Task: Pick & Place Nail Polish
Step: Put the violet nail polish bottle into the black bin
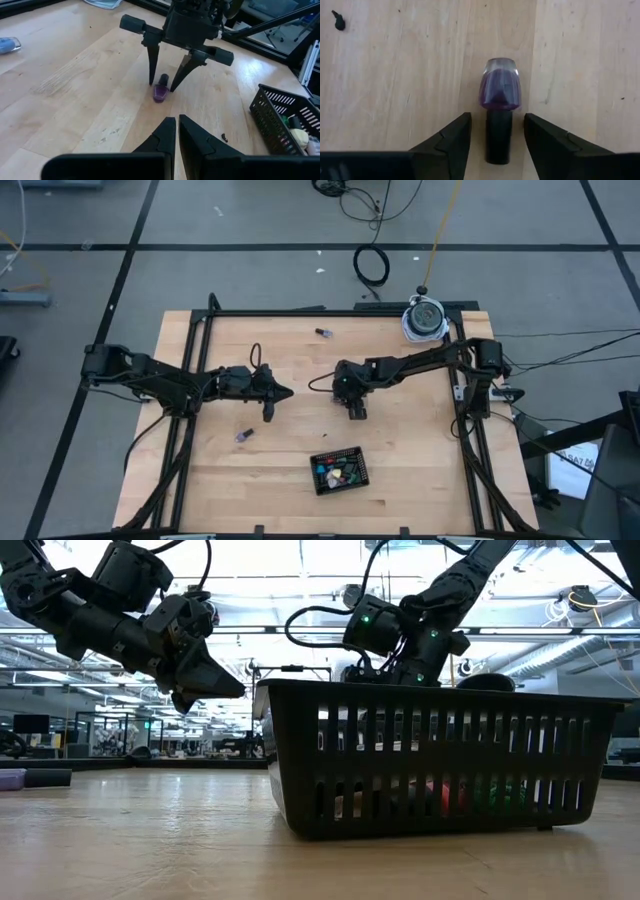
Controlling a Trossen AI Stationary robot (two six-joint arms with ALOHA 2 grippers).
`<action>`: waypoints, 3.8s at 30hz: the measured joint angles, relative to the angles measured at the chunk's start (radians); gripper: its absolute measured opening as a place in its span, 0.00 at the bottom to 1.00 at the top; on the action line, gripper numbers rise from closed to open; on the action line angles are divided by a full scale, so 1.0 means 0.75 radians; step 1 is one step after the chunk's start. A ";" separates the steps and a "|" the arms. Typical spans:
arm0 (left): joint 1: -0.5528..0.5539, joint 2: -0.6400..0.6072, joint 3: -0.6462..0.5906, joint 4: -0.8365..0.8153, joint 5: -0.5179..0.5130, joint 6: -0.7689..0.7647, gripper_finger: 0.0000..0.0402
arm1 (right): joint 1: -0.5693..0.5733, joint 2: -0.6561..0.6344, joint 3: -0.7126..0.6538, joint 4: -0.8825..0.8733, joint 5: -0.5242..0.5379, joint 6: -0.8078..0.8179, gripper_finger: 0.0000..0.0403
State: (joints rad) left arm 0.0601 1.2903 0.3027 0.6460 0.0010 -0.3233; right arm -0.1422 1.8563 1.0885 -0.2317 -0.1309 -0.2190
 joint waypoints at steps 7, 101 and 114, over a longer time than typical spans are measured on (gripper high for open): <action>0.000 0.000 0.000 0.001 0.000 0.001 0.05 | 0.002 -0.001 0.001 -0.036 -0.001 0.002 0.37; 0.000 0.000 0.000 0.012 -0.004 0.007 0.05 | 0.831 -0.324 -0.384 1.112 0.284 0.386 0.12; 0.000 0.000 0.000 0.011 -0.004 0.006 0.05 | 0.899 -0.323 -0.384 0.916 0.961 0.046 0.12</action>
State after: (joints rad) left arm 0.0603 1.2903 0.3027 0.6544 -0.0019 -0.3187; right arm 0.5322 1.6138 0.8009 0.4555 0.5898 -0.1842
